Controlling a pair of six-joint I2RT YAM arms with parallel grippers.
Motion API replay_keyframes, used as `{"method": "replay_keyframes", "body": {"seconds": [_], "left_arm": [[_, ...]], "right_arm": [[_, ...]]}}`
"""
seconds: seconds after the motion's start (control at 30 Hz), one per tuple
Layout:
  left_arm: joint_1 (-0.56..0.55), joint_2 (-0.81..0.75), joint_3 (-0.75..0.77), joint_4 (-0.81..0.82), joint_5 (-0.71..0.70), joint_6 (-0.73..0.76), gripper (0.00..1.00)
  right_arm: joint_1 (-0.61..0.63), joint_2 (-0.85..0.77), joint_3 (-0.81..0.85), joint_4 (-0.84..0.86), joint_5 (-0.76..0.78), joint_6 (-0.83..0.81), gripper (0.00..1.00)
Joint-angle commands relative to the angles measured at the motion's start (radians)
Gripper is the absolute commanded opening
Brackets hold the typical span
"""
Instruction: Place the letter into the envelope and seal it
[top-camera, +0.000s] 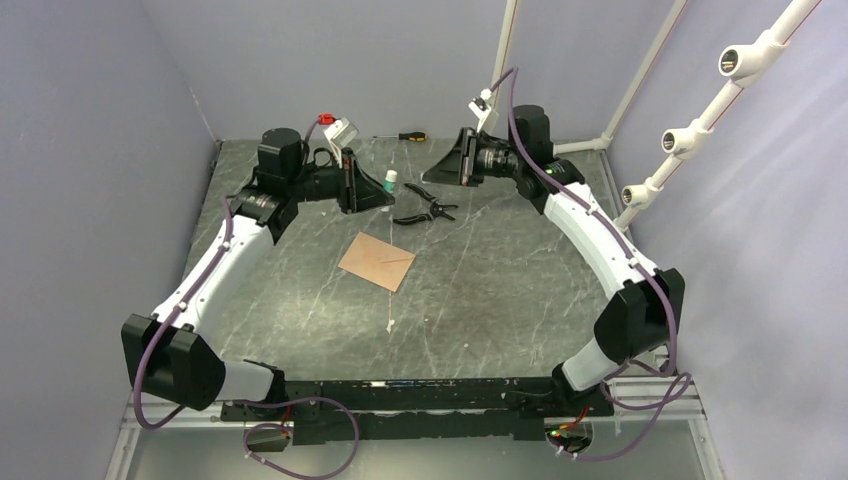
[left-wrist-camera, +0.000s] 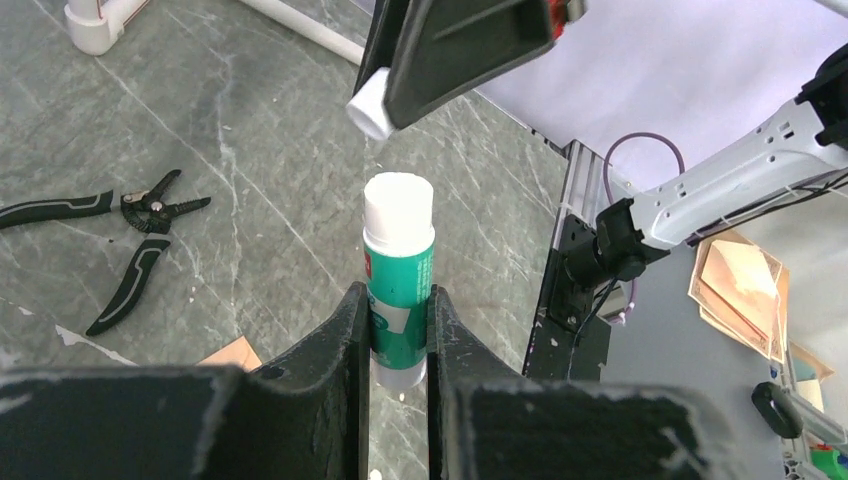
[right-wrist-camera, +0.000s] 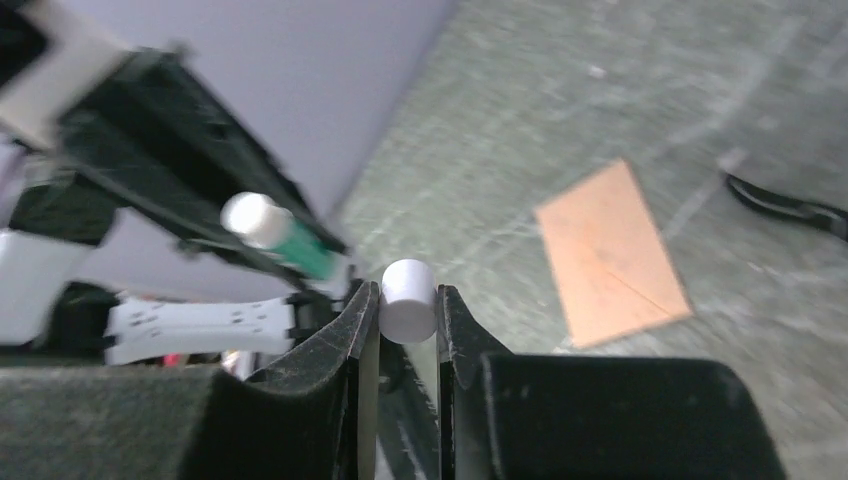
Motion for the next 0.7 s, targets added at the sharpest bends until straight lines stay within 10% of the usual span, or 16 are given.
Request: {"method": "replay_keyframes", "body": {"seconds": [0.0,0.67], "left_arm": [[-0.020,-0.010,0.008,0.018,0.033,0.059,0.02],[-0.053,0.041,0.071,-0.012,0.042,0.123,0.02]], "right_arm": [[0.005,0.003,0.036,0.250,-0.255,0.217,0.00],[0.060,0.051,0.149,0.142,-0.264,0.182,0.00]]}}
